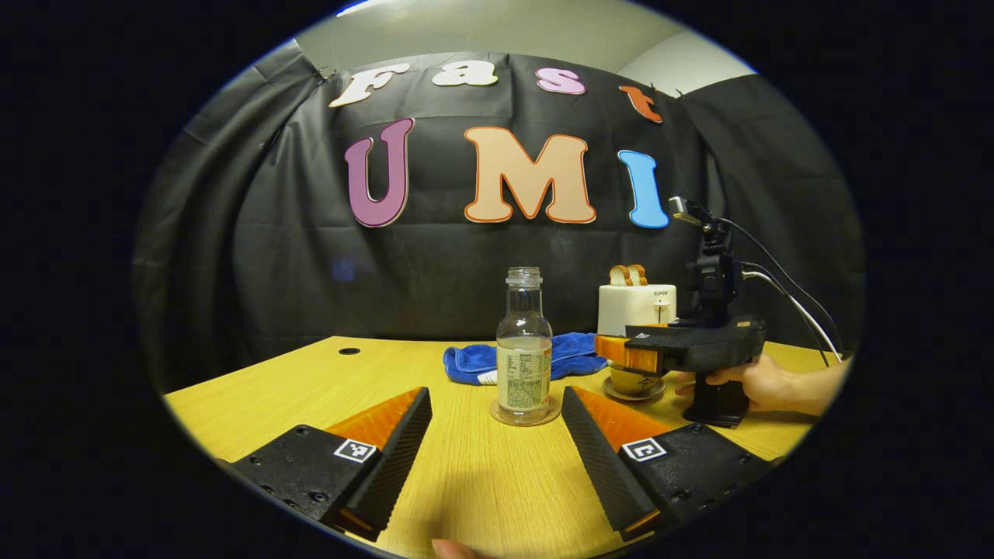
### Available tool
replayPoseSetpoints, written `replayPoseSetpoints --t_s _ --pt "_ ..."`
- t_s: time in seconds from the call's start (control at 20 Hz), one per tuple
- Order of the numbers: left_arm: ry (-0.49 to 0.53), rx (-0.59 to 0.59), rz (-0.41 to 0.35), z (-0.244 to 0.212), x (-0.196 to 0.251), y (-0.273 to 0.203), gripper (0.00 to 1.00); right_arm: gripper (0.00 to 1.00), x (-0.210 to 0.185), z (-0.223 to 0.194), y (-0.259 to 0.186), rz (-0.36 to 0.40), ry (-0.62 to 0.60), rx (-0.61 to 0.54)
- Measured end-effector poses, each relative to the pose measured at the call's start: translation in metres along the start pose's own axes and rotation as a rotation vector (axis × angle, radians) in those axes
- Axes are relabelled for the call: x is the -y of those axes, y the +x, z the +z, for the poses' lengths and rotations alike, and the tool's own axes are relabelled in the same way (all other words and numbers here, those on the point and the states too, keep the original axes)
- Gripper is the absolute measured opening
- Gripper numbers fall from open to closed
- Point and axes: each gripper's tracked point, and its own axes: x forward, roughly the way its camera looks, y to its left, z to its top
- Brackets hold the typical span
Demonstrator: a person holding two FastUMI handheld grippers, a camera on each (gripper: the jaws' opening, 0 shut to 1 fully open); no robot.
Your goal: Open the teacup lid with one hand, grasp the water bottle and pour water into the teacup with the other hand; after pouring, place the water bottle on the coaster and then close the teacup lid.
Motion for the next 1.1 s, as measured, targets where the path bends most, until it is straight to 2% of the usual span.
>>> replayPoseSetpoints --t_s 0.1,0.15,0.35,0.45,0.5,0.6,0.7,0.8,0.9,0.95,1.0,1.05,1.1 --pt "0.0 -0.001 0.006 0.0 -0.001 0.0 0.98 0.89 0.003 0.004 -0.001 -0.008 0.015 0.034" --pt "0.0 -0.001 0.006 0.0 -0.001 0.0 0.98 0.98 0.005 0.007 -0.003 -0.016 0.03 0.048" --pt "0.0 -0.001 0.011 0.0 -0.003 -0.001 0.98 1.0 0.016 0.011 -0.005 -0.051 0.074 0.086" --pt "0.0 -0.002 0.015 -0.001 -0.003 0.0 0.98 0.98 0.016 0.01 -0.006 -0.058 0.075 0.082" --pt "-0.001 -0.001 0.018 0.0 -0.003 -0.001 0.98 0.93 0.017 0.009 -0.006 -0.063 0.073 0.08" --pt "0.0 -0.002 0.029 0.0 -0.006 0.0 0.98 1.0 0.022 0.01 -0.01 -0.084 0.074 0.083" --pt "0.0 -0.001 0.047 0.0 -0.008 -0.001 0.98 0.98 0.024 0.01 -0.018 -0.103 0.074 0.083" --pt "0.0 -0.003 0.061 -0.001 -0.008 -0.001 0.98 0.98 0.027 0.009 -0.033 -0.127 0.074 0.084" --pt "0.0 -0.002 0.062 -0.001 -0.003 -0.002 0.98 0.93 0.032 0.008 -0.052 -0.162 0.075 0.084" --pt "0.0 -0.002 0.063 0.0 0.0 -0.002 0.98 0.98 0.035 0.007 -0.064 -0.185 0.077 0.084" --pt "0.0 -0.002 0.066 -0.001 0.002 -0.002 0.98 0.98 0.038 0.007 -0.076 -0.213 0.074 0.085" --pt "0.0 -0.002 0.068 0.0 0.004 -0.005 0.98 0.93 0.038 0.005 -0.089 -0.229 0.078 0.082" --pt "0.0 -0.003 0.068 -0.001 0.009 -0.006 0.98 0.98 0.036 0.005 -0.103 -0.238 0.077 0.084"
